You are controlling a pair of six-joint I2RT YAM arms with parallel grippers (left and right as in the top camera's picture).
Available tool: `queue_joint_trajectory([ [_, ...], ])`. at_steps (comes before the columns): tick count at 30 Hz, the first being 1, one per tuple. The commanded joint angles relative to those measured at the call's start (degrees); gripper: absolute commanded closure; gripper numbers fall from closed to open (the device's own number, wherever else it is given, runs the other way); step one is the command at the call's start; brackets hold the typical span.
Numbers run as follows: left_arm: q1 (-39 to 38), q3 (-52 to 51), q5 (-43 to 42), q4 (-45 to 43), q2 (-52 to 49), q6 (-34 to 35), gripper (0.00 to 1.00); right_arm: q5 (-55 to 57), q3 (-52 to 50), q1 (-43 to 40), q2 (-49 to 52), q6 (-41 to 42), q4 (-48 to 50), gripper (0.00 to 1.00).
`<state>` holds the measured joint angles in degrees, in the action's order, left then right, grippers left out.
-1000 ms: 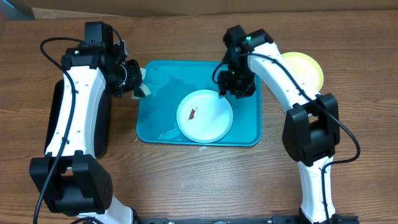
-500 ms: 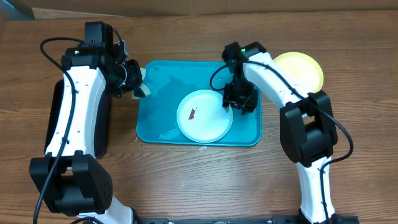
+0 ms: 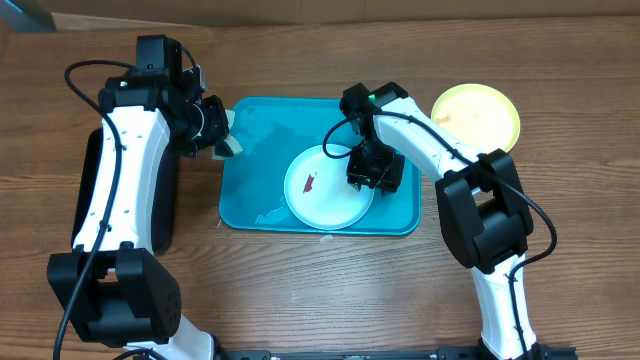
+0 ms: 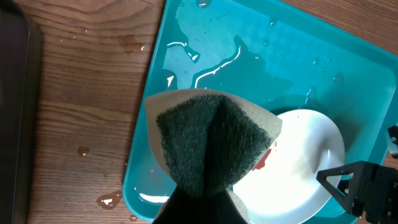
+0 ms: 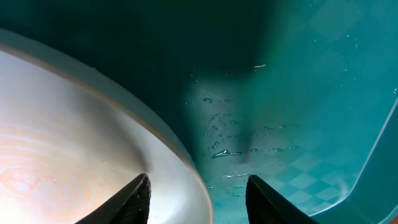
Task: Clean dirty plates on tray and stack at the side
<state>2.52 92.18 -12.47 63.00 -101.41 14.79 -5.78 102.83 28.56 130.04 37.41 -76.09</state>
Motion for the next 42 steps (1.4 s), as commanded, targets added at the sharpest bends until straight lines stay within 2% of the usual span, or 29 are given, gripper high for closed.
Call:
queue_joint_trajectory([
  [1, 0.35, -0.33, -1.11, 0.13, -0.48, -0.68, 0.96, 1.25, -0.31, 0.17, -0.17, -0.68, 0.22, 0.49],
  [9, 0.35, -0.33, -1.11, 0.24, -0.48, -0.7, 0.96, -5.81, -3.61, -0.44, -0.17, -3.34, 6.71, 0.51],
  [15, 0.35, -0.33, -1.11, 0.24, -0.48, -1.11, 0.96, -5.79, -5.46, -0.66, -0.17, -4.9, 7.32, 0.53],
  [20, 0.35, -0.33, -1.14, 0.0, -0.48, -1.09, 0.96, -5.88, -5.97, -0.66, -0.17, -5.99, 8.79, 0.66],
  [22, 0.35, -0.33, -1.16, 0.0, -0.48, -1.09, 0.96, -5.88, -5.97, -0.66, -0.17, -5.99, 8.79, 0.77],
  [27, 0.33, -0.33, -3.19, -0.24, -0.48, -1.11, 0.96, -5.86, -5.97, -0.66, -0.17, -7.89, 9.7, 0.88],
  [29, 0.04, -0.33, -4.46, -0.55, -0.48, -1.44, 0.95, -5.88, -5.97, -0.66, -0.17, -9.33, 10.62, 0.96],
  [34, -2.4, -1.01, -9.77, -1.88, -0.48, -6.54, 0.96, -5.92, -5.97, -0.66, -0.15, -14.4, 14.62, 0.96],
  [38, -5.92, -4.11, -9.81, -5.46, -0.48, -7.1, 0.96, -7.43, -5.97, -0.59, -0.15, -20.72, 17.42, 0.96],
  [42, -9.4, -9.14, -9.77, -10.93, -0.48, -6.47, 0.96, -7.17, -5.97, -0.72, -0.15, -22.43, 18.64, 0.96],
])
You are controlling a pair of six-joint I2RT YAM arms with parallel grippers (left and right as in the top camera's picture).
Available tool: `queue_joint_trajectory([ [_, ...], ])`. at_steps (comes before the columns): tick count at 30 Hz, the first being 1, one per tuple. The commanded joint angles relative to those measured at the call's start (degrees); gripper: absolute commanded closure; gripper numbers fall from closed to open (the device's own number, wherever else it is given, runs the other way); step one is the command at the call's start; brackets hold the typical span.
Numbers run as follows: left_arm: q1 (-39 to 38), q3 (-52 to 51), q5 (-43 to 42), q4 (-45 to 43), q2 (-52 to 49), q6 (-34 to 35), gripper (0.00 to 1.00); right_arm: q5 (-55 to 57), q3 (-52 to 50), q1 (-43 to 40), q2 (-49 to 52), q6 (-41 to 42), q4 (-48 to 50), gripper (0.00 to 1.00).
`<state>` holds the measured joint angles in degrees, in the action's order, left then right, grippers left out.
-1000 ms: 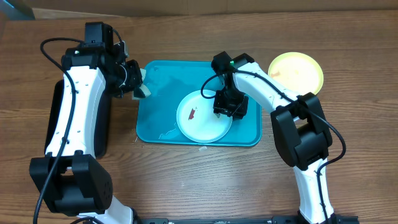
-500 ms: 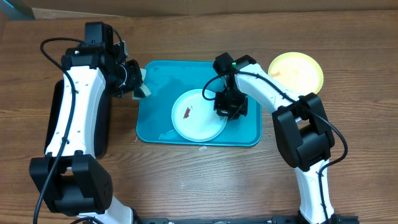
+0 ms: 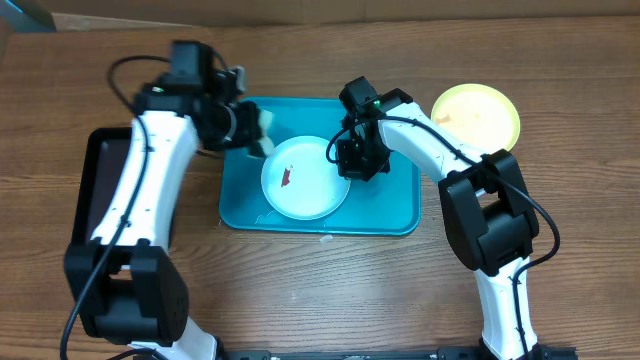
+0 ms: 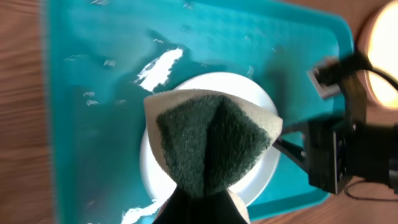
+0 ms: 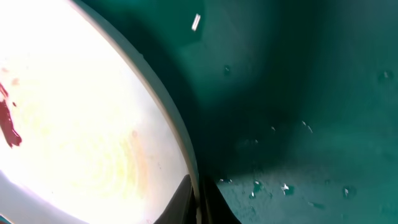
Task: Clean dirty plates on tray and stack at the side
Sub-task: 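Scrub the light-blue plate with the sponge while the right gripper holds it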
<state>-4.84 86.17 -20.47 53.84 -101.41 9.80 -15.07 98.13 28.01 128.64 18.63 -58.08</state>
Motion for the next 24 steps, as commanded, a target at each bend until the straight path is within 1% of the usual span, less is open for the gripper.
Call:
queue_joint_trajectory([
  [1, -2.75, -4.44, -1.57, -3.17, -0.48, -0.28, 0.96, 1.84, -1.27, -0.35, 1.25, -3.19, 0.85, 0.96],
  [7, -5.31, -12.61, -1.22, -12.85, -0.48, 6.69, 0.96, 1.97, -1.27, -0.39, 1.25, 0.02, 1.99, 0.96],
  [11, -5.75, -17.33, -1.22, -18.25, -0.48, 12.33, 0.96, 2.1, -1.27, -0.39, 1.25, 4.2, 2.73, 0.96],
  [15, -6.01, -20.83, -1.46, -21.59, -0.5, 18.8, 0.96, 2.1, -1.27, -0.39, 1.25, 4.2, 2.93, 0.96],
  [17, -6.56, -22.01, -1.62, -23.41, -0.5, 20.48, 0.96, 2.12, -1.27, -0.33, 1.25, 5.44, 2.93, 0.96],
  [20, -8.22, -23.34, -1.55, -27.34, -0.5, 21.14, 0.96, 2.12, -1.27, -0.33, 1.25, 7.63, 3.04, 0.96],
  [23, -9.75, -24.11, -1.07, -30.88, -0.5, 21.22, 0.96, 2.1, -1.27, -0.33, 1.25, 7.56, 3.19, 0.96],
  [24, -10.25, -24.22, 0.15, -31.69, -0.5, 22.21, 0.96, 2.1, -1.27, -0.33, 1.25, 7.54, 3.13, 0.96],
])
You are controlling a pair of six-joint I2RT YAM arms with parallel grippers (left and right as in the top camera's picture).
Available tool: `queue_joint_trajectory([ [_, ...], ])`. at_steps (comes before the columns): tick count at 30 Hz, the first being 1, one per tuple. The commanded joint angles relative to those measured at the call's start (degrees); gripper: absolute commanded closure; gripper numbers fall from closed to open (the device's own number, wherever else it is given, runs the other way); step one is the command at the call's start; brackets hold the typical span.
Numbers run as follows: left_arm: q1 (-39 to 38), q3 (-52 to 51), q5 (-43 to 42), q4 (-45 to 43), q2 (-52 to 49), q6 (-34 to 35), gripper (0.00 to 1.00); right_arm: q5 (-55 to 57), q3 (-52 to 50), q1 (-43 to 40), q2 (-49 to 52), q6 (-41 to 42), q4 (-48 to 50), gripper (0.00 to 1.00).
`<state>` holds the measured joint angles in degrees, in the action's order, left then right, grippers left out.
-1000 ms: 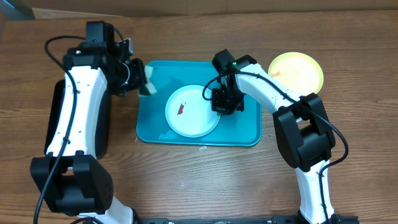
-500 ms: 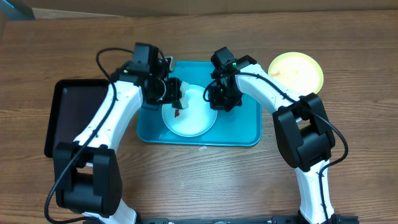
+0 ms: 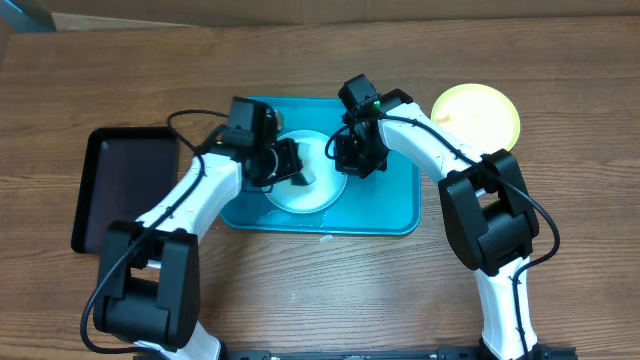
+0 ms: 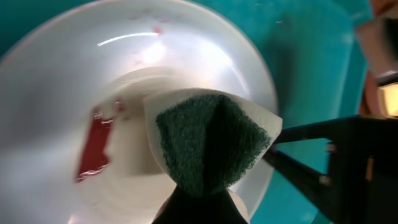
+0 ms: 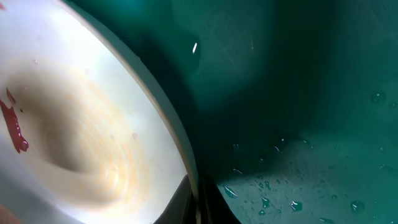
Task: Clean dirty plates on tray and stack at the side
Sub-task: 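Scrub the light-blue plate with the sponge while the right gripper holds it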
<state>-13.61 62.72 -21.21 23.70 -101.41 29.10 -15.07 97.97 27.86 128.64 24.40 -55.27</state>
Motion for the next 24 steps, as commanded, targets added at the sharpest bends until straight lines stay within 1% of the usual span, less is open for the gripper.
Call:
queue_joint_trajectory([
  [1, -1.79, -0.76, 2.1, -1.99, -0.5, 3.8, 0.96, 2.1, -1.11, -0.15, 1.25, 1.46, 0.13, 0.96],
  [3, -2.1, -0.76, 3.43, -3.19, -0.5, 4.74, 0.96, 2.08, -1.11, -0.11, 1.25, 0.13, -0.17, 0.96],
  [7, -2.1, -0.76, 3.34, -5.46, -1.64, 4.76, 0.96, 1.95, -1.11, 0.04, 1.25, -4.98, -0.76, 0.96],
  [11, -2.1, -0.74, 3.19, -5.84, -5.11, 4.72, 0.96, 1.88, -1.11, 0.26, 1.25, -8.7, -0.79, 0.96],
  [16, -2.08, -0.74, 2.05, -6.05, -8.87, 3.32, 0.96, 1.97, -1.11, 0.96, 1.25, -16.13, -1.51, 0.96],
  [20, -2.08, -0.74, 1.92, -6.21, -9.18, 2.56, 0.96, 2.54, -1.11, 1.36, 1.25, -17.35, -1.81, 0.96],
  [22, -2.03, -0.74, 2.25, -5.7, -9.18, 2.56, 0.96, 2.54, -1.11, 1.33, 1.25, -16.9, -1.81, 0.96],
  [24, -1.95, -0.74, 4.28, -4.28, -9.18, 2.56, 0.96, 2.78, -1.11, 1.33, 1.25, -15.43, -1.79, 0.96],
])
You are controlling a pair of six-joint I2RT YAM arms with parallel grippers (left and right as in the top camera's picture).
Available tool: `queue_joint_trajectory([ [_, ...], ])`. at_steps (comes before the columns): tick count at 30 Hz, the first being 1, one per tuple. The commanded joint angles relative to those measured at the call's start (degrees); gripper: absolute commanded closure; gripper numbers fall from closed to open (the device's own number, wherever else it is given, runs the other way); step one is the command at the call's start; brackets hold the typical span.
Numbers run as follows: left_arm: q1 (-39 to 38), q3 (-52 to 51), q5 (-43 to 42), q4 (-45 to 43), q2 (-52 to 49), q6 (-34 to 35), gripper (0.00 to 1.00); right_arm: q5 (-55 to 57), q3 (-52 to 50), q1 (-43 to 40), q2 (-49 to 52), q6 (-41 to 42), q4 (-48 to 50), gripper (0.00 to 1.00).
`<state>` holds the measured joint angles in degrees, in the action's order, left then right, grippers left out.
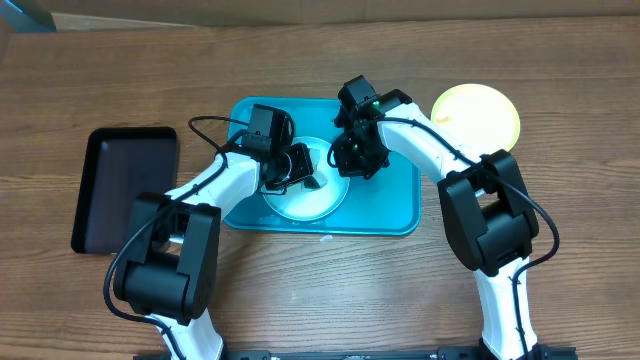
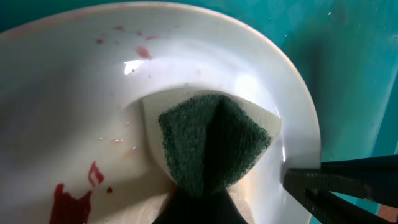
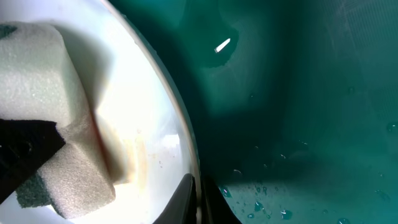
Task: Clean dirty plates on tray and stack at the side
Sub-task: 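Scrub the light-blue plate with the sponge while the right gripper holds it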
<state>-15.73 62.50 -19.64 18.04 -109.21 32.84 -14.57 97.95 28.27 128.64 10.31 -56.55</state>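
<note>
A white plate [image 1: 300,203] with a red stain [image 2: 71,202] lies in the teal tray [image 1: 385,215]. My left gripper [image 1: 305,178] is shut on a folded green and white sponge [image 2: 214,140]. The sponge is pressed into the plate's right half, with the stain at its lower left. My right gripper [image 1: 350,160] is shut on the plate's right rim [image 3: 171,118], one finger inside and one outside. The right wrist view shows the sponge [image 3: 37,68] at the left on the plate.
A yellow plate [image 1: 478,115] sits on the wood table to the right of the tray. A black tray [image 1: 125,185] lies at the left. Water drops and puddles cover the teal tray floor [image 3: 298,124].
My left gripper has moved a little right and down. The sponge, then just above the plate's middle, now presses on its right half. My right gripper still pinches the rim.
At first my left gripper held the sponge at the tray's left edge, and my right gripper stood open astride the plate's rim. Then the right one was shut on the rim, with the plate further left. The sponge was then over the plate, and now rests on it.
</note>
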Motion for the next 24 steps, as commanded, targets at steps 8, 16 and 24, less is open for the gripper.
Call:
queue_joint_trajectory([
  [8, 2.32, 3.56, 22.05, 16.17, -1.36, -4.39, 0.96, 4.46, -1.09, 0.92, 1.25, 0.35, -0.85, 0.96],
  [16, 4.26, 14.38, 35.58, 30.86, -1.36, -7.56, 0.96, 4.48, -1.09, 0.92, 1.25, 0.37, -0.81, 0.96],
  [24, 4.02, 24.98, 18.53, 32.85, -1.36, -9.88, 0.96, 4.5, -1.09, 0.92, 1.25, 0.37, -1.16, 0.96],
])
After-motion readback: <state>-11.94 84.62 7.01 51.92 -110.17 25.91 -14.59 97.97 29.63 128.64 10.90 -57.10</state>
